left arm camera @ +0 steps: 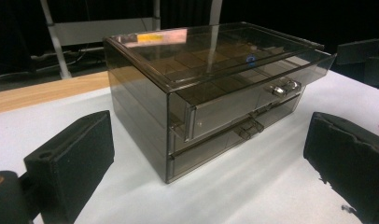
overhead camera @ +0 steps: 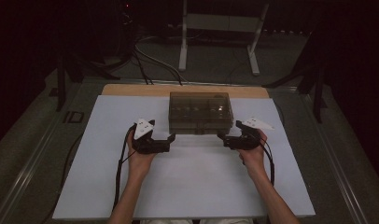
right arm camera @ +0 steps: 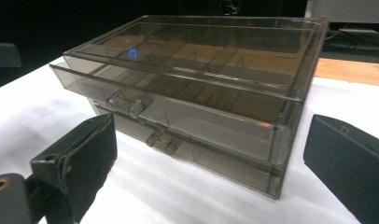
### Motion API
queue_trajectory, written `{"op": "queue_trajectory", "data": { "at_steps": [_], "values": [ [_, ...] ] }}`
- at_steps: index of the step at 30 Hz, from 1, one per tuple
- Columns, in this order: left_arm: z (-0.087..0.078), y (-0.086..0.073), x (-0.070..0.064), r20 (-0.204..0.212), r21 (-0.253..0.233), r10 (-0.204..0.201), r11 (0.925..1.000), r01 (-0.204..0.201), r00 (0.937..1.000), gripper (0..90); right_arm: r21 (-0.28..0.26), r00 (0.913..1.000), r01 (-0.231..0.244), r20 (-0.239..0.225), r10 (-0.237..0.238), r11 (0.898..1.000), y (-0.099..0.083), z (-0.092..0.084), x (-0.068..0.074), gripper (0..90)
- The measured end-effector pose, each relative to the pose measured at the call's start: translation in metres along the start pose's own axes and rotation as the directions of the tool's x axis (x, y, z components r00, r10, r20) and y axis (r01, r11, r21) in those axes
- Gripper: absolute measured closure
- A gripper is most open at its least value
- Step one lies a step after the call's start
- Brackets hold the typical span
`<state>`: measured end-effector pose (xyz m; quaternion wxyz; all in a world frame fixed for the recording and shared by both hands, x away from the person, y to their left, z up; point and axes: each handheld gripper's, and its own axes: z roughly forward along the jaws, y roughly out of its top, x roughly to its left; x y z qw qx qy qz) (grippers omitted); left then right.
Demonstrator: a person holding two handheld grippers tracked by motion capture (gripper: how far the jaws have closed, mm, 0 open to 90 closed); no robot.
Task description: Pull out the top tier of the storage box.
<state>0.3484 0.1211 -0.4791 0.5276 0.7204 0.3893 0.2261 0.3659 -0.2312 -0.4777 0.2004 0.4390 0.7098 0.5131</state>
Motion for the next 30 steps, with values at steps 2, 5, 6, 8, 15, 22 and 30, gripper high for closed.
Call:
{"op": "queue_trajectory", "data": {
  "at_steps": [2,5,6,8,15,22,30],
  "values": [
    [0.003,0.0,-0.002,0.005,0.004,0.002,1.0,-0.002,1.0,3.3,0.003,1.0,0.001,-0.003,-0.001,1.0,0.0,0.002,0.001,3.0],
    [0.008,-0.001,-0.004,0.012,0.01,0.007,0.9999,-0.007,0.9999,3.3,0.009,1.0,-0.002,-0.004,0.002,1.0,-0.001,0.004,0.001,3.0],
    [0.01,-0.001,-0.005,0.011,0.013,0.008,0.9999,-0.008,0.9999,3.3,0.009,1.0,-0.004,-0.007,0.004,1.0,-0.002,0.005,0.001,3.0],
    [0.013,-0.001,-0.006,0.019,0.02,0.008,0.9998,-0.008,0.9998,3.3,0.011,0.9999,-0.007,-0.013,0.007,1.0,-0.002,0.006,0.0,3.1],
    [0.022,-0.002,-0.01,0.025,0.034,0.002,0.9994,-0.003,0.9997,3.4,0.024,0.9997,-0.016,-0.019,0.017,1.0,-0.003,0.011,0.0,3.4],
    [0.03,-0.001,-0.013,0.028,0.055,0.006,0.9985,-0.008,0.9996,3.6,0.03,0.9997,-0.015,-0.018,0.016,0.999,-0.003,0.013,-0.001,3.5],
    [0.035,0.002,-0.017,0.037,0.073,0.013,0.9972,-0.016,0.9992,12.9,0.033,0.9998,-0.018,-0.008,0.019,0.999,-0.003,0.014,-0.001,7.2]
  ]
}}
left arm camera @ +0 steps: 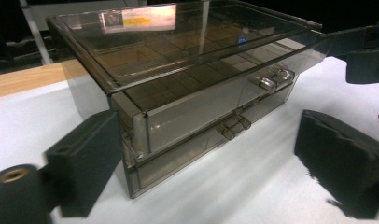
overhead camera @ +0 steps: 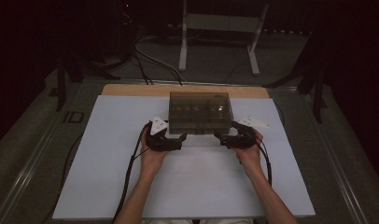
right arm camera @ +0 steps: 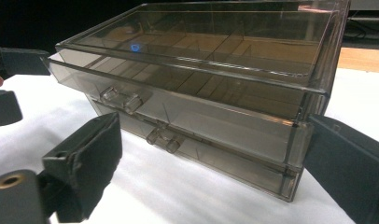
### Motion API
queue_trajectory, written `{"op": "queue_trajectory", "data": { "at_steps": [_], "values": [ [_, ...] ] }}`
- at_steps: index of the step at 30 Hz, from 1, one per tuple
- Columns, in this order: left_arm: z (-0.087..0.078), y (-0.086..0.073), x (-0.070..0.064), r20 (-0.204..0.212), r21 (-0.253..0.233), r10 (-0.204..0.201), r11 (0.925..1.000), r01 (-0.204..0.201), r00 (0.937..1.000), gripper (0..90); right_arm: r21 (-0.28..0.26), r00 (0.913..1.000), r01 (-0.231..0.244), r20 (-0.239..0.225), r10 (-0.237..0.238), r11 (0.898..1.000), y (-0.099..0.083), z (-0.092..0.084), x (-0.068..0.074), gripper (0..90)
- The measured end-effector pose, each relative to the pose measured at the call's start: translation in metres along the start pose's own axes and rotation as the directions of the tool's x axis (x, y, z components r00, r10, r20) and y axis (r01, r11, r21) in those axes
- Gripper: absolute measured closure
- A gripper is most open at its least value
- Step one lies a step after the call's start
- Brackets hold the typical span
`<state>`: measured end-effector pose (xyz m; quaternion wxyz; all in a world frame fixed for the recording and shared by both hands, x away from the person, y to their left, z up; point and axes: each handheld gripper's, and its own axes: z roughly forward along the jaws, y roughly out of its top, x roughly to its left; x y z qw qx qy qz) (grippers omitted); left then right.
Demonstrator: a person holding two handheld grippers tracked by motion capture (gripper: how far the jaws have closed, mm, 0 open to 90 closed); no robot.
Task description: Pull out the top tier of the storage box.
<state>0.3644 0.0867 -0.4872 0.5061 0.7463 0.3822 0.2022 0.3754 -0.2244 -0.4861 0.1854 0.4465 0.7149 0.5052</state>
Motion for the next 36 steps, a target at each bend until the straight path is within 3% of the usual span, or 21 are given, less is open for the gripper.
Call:
{"op": "queue_trajectory", "data": {
  "at_steps": [3,5,7,13,16,27,36],
  "values": [
    [0.002,0.001,-0.001,-0.008,0.011,-0.002,0.9999,0.002,1.0,16.9,0.002,1.0,0.001,0.006,-0.001,1.0,0.0,0.0,0.0,10.2],
    [0.005,0.001,-0.004,-0.041,0.024,0.005,0.9997,-0.004,0.9991,17.9,0.0,0.9995,-0.002,0.03,0.002,1.0,0.0,-0.001,-0.001,17.6],
    [0.006,0.001,-0.004,-0.07,0.033,0.006,0.9995,-0.003,0.9975,23.3,-0.001,0.999,-0.001,0.044,0.001,1.0,0.0,-0.002,-0.002,23.5],
    [0.003,0.001,0.002,-0.087,0.04,0.009,0.9992,-0.005,0.9961,40.5,0.0,0.9963,0.006,0.085,-0.006,1.0,0.0,-0.006,-0.008,47.5],
    [0.001,0.001,0.004,-0.1,0.042,0.01,0.9991,-0.005,0.9949,48.3,0.002,0.9957,0.01,0.093,-0.01,1.0,-0.001,-0.008,-0.01,54.0],
    [0.0,0.002,0.007,-0.132,0.04,-0.016,0.999,0.022,0.9911,65.6,0.007,0.9955,0.033,0.089,-0.033,0.999,0.0,-0.009,-0.011,56.6],
    [-0.001,0.002,0.007,-0.139,0.045,-0.013,0.9988,0.019,0.9902,68.9,0.008,0.9965,0.031,0.078,-0.032,0.999,0.0,-0.01,-0.013,58.1]
  ]
}}
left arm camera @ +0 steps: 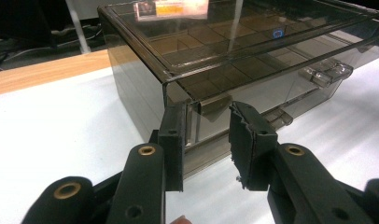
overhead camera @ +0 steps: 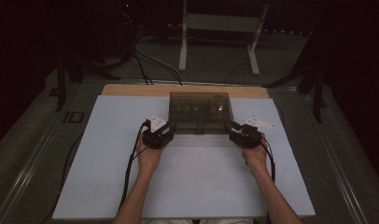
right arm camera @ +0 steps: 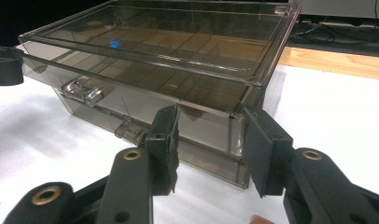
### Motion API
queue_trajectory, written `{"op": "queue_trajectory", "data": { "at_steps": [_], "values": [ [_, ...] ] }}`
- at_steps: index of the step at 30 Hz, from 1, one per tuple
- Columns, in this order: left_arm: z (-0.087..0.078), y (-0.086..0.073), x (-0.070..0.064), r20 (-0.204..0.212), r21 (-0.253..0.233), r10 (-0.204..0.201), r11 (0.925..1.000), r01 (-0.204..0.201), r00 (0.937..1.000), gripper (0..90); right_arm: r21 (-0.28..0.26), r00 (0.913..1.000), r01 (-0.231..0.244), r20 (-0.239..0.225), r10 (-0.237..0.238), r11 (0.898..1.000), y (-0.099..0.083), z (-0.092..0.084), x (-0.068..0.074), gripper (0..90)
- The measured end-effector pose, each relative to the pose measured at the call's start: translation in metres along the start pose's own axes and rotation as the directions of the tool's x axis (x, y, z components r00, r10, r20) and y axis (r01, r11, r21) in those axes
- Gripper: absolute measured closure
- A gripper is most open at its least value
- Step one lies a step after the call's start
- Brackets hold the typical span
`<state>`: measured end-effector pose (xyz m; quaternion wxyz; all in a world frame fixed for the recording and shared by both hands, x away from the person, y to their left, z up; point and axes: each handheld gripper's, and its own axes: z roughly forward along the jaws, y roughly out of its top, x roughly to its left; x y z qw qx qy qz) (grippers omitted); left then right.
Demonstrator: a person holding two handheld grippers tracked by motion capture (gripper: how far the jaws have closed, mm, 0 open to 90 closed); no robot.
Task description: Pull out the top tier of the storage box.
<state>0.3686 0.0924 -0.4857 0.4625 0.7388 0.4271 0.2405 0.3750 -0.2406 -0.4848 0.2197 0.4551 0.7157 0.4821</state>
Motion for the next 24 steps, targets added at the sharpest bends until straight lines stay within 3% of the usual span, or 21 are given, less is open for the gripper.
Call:
{"op": "queue_trajectory", "data": {
  "at_steps": [24],
  "values": [
    [-0.0053,-0.0025,-0.0047,-0.002,0.001,-0.012,0.9999,0.012,0.9999,69.1,0.018,0.9996,0.013,-0.025,-0.013,1.0,0.0009,-0.0065,-0.0022,61.0]
  ]
}}
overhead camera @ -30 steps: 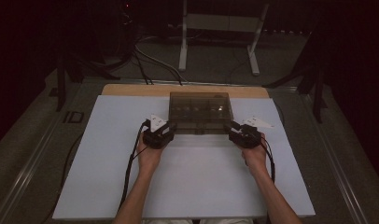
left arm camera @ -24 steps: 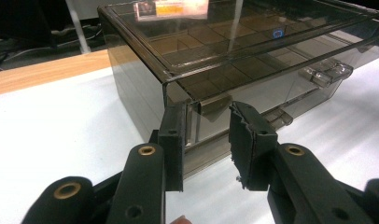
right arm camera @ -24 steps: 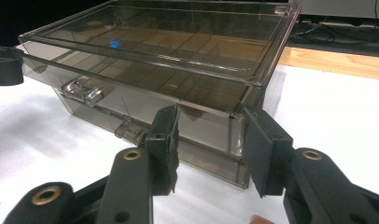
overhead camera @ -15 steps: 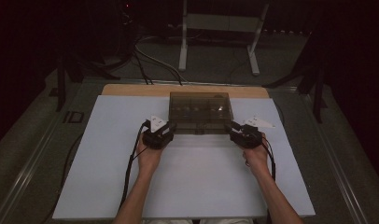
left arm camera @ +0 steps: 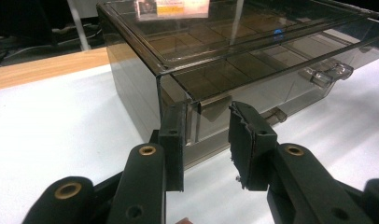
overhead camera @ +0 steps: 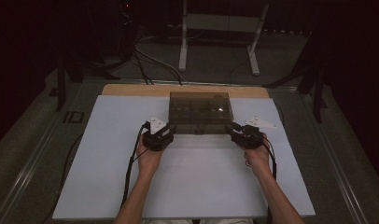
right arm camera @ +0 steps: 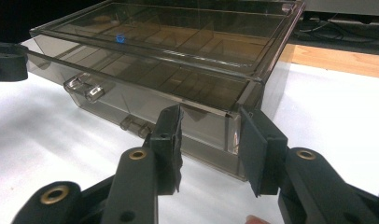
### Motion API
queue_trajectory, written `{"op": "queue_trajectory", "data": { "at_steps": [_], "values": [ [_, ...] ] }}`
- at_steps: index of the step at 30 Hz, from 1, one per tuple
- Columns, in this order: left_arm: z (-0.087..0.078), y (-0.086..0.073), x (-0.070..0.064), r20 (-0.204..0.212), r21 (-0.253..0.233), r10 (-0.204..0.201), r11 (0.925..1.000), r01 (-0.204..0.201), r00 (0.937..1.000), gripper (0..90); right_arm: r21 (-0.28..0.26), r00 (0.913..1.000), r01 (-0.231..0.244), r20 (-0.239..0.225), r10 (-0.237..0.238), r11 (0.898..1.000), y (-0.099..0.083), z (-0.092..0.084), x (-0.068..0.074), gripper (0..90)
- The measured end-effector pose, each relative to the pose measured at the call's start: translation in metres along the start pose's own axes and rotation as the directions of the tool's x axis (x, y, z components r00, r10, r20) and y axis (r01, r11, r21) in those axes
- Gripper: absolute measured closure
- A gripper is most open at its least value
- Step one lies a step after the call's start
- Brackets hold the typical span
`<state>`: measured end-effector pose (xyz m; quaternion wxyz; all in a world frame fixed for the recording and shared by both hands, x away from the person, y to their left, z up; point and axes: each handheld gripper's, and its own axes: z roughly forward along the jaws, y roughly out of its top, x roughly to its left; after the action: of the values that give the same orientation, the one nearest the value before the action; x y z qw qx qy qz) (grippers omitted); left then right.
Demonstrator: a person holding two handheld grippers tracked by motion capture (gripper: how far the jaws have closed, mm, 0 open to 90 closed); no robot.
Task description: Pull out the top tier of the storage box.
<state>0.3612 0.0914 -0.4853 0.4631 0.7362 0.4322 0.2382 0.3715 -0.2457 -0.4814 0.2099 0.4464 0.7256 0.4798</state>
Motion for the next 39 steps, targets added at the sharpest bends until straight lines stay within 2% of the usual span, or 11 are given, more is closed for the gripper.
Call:
{"op": "queue_trajectory", "data": {
  "at_steps": [21,39],
  "values": [
    [-0.007,0.0,-0.001,0.015,0.017,-0.001,0.9999,0.001,0.9999,69.4,0.015,0.9998,-0.007,-0.02,0.007,1.0,0.0,-0.007,0.002,62.1],
    [-0.012,-0.001,-0.003,0.02,0.024,-0.003,0.9997,0.003,0.9998,69.4,0.025,0.9998,-0.009,-0.019,0.01,1.0,-0.001,-0.013,0.006,62.4]
  ]
}}
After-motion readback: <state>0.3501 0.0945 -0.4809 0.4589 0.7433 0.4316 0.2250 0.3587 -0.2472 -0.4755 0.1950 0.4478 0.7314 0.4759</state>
